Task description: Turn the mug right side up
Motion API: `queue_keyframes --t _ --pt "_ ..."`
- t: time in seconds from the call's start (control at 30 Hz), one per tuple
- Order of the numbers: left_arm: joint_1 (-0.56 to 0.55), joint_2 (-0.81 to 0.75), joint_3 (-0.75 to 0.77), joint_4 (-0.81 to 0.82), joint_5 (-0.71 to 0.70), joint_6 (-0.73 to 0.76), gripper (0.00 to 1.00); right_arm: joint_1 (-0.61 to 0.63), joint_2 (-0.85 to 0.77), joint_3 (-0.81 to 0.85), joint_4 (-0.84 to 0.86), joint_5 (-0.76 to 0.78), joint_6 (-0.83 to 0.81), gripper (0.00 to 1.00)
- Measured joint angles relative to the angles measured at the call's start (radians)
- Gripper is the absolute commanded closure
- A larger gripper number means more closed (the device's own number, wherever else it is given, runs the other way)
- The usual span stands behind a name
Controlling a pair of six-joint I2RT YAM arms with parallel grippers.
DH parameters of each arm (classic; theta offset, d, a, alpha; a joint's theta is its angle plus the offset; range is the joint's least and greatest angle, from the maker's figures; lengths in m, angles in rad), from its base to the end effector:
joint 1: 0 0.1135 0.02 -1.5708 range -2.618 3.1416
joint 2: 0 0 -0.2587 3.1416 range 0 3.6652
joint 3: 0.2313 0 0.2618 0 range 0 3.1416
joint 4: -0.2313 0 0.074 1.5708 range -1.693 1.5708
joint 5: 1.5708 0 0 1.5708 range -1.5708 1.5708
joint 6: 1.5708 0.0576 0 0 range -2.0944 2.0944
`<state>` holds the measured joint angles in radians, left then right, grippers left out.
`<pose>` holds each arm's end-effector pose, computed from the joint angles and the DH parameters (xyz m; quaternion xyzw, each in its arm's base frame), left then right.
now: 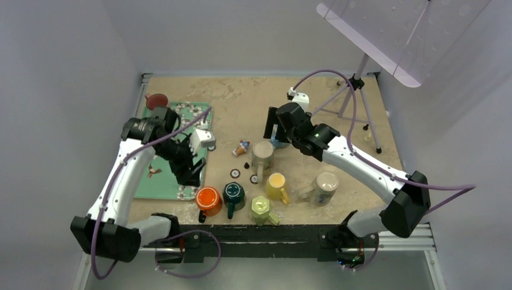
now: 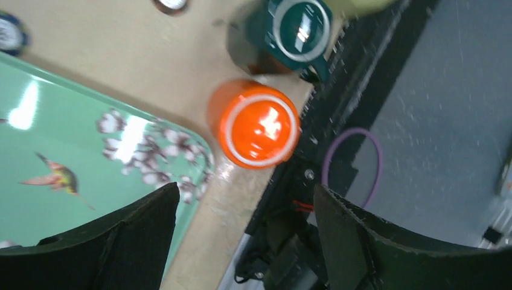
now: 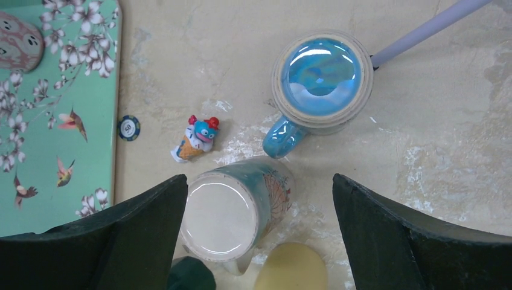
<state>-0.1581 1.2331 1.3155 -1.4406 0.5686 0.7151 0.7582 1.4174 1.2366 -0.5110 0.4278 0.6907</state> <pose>0.2017 -0.0636 0.3186 0.4306 0.8523 -0.2402 0.1746 0.2628 0.2159 0.3017 0.0604 0.8869 0.1317 0.4387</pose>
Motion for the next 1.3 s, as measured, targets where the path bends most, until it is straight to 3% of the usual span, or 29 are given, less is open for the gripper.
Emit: queue_keyframes --t 0.13,0.2,0.3,0.6,0.9,1.03,1.17,1.3 --pt "-0.07 -0.147 -0.153 -0.079 -0.011 0.111 0.11 0.0 -0.039 -0.02 0.016 -0.002 -0.003 0.06" --pt "-0.13 -0.228 -0.236 -0.051 -0.043 0.124 0.01 0.0 -0.05 -0.034 0.026 -0.003 -0.002 0.06" --pt "-0.223 -0.309 -0.365 0.027 -0.095 0.113 0.0 0.0 -0.056 -0.053 0.04 -0.008 -0.002 0.06" --pt "-0.411 -0.251 -0.586 0.351 -0.283 0.025 0.0 0.0 -0.063 -0.066 0.05 -0.019 -0.003 0.06" --pt "-0.416 -0.155 -0.581 0.581 -0.39 -0.101 0.0 0.0 -0.118 -0.113 0.056 -0.011 -0.002 0.06" --pt "-0.333 -0.005 -0.518 0.707 -0.456 -0.102 0.0 0.0 -0.113 -0.113 0.054 -0.007 -0.007 0.06" --pt "-0.24 0.035 -0.458 0.721 -0.447 -0.103 0.0 0.0 -0.113 -0.113 0.051 0.0 -0.018 0.06" --pt "-0.231 -0.051 -0.446 0.676 -0.364 -0.17 0.0 0.0 -0.128 -0.126 0.053 0.002 -0.018 0.06"
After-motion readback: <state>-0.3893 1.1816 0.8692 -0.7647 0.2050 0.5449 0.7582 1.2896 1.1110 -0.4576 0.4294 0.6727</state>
